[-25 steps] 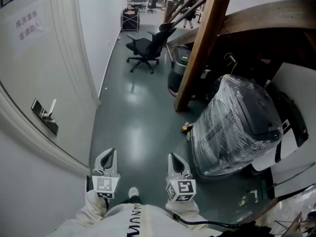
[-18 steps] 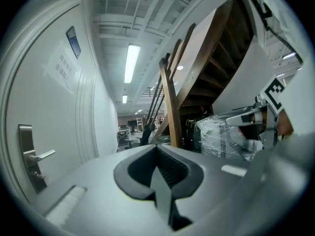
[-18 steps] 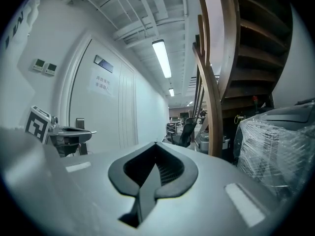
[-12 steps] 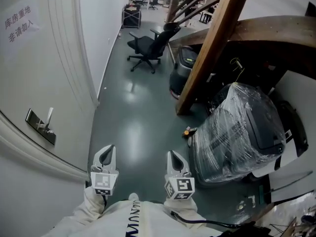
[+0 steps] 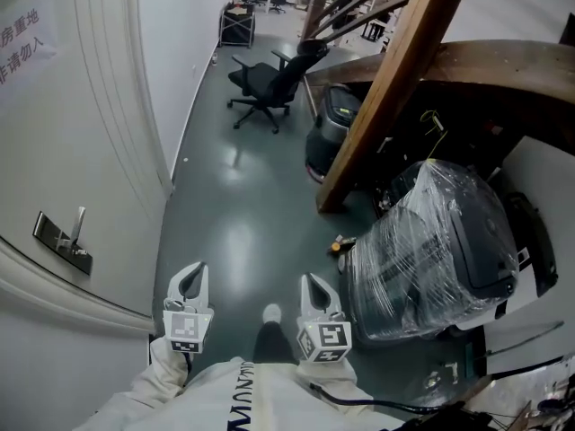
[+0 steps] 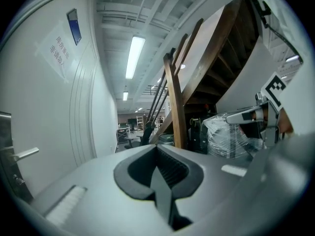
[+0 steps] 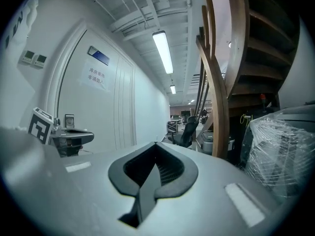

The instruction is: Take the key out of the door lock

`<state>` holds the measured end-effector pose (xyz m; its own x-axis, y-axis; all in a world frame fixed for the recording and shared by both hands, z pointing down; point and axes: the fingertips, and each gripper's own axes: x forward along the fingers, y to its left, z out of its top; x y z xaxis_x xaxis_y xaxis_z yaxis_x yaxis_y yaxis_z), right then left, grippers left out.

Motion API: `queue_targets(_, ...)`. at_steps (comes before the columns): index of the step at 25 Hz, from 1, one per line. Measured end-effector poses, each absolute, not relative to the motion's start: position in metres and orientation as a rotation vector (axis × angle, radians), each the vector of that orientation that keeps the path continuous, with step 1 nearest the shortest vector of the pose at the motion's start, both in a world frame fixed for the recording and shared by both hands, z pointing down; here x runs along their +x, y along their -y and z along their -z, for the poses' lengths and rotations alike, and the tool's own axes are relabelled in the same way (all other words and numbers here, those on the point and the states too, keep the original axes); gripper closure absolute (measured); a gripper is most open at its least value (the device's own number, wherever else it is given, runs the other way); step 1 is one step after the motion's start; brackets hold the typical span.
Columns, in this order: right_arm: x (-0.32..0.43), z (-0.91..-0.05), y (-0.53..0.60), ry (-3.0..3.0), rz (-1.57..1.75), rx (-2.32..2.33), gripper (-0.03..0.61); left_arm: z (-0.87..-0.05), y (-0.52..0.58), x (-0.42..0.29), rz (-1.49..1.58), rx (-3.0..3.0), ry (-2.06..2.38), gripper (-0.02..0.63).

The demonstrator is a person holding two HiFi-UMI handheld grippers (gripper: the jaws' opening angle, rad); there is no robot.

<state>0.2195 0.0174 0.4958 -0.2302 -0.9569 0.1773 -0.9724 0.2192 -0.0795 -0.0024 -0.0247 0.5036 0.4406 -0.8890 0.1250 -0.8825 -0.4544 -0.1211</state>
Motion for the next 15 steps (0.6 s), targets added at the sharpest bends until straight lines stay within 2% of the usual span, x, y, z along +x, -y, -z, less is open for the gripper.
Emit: queue_targets(15, 0.238, -0.499, 0.122, 2.507, -0.287, 1.76, 0.578, -0.503, 0.134, 0.018, 0.325, -2.536, -1.751, 0.614)
